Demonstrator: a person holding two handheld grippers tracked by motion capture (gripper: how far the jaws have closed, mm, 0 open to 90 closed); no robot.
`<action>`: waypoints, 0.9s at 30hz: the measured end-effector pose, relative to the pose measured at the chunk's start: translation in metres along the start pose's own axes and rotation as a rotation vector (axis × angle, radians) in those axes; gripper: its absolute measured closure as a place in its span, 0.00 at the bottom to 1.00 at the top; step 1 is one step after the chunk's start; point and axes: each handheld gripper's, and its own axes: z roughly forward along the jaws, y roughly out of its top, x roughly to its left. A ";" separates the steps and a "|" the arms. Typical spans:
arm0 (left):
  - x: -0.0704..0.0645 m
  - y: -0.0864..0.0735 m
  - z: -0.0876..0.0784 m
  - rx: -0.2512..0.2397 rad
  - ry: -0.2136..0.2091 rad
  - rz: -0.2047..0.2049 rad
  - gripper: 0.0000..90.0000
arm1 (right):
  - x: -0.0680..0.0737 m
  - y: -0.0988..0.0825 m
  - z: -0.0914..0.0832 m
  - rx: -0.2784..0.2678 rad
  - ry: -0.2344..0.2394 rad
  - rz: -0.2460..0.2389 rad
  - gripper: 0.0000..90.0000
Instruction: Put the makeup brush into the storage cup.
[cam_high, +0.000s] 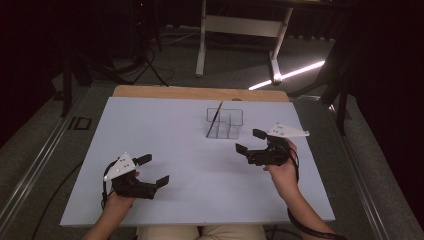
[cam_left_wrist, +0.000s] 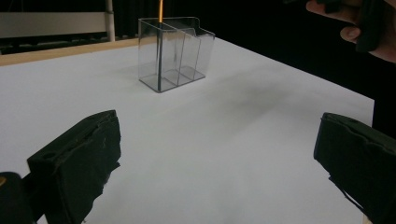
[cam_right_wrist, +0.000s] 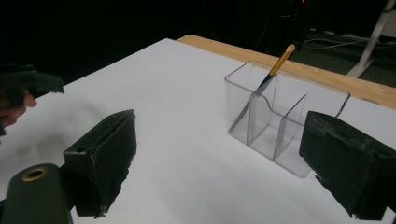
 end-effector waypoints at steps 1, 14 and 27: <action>0.000 0.000 0.000 0.000 0.000 0.000 0.02 | 0.001 -0.002 -0.002 -0.005 0.003 0.002 0.12; 0.000 0.001 -0.001 -0.004 -0.003 0.003 0.02 | 0.016 -0.020 -0.017 -0.027 0.072 -0.016 0.15; 0.000 0.001 -0.002 -0.009 -0.003 0.002 0.02 | 0.026 -0.043 -0.032 -0.025 0.132 -0.072 0.13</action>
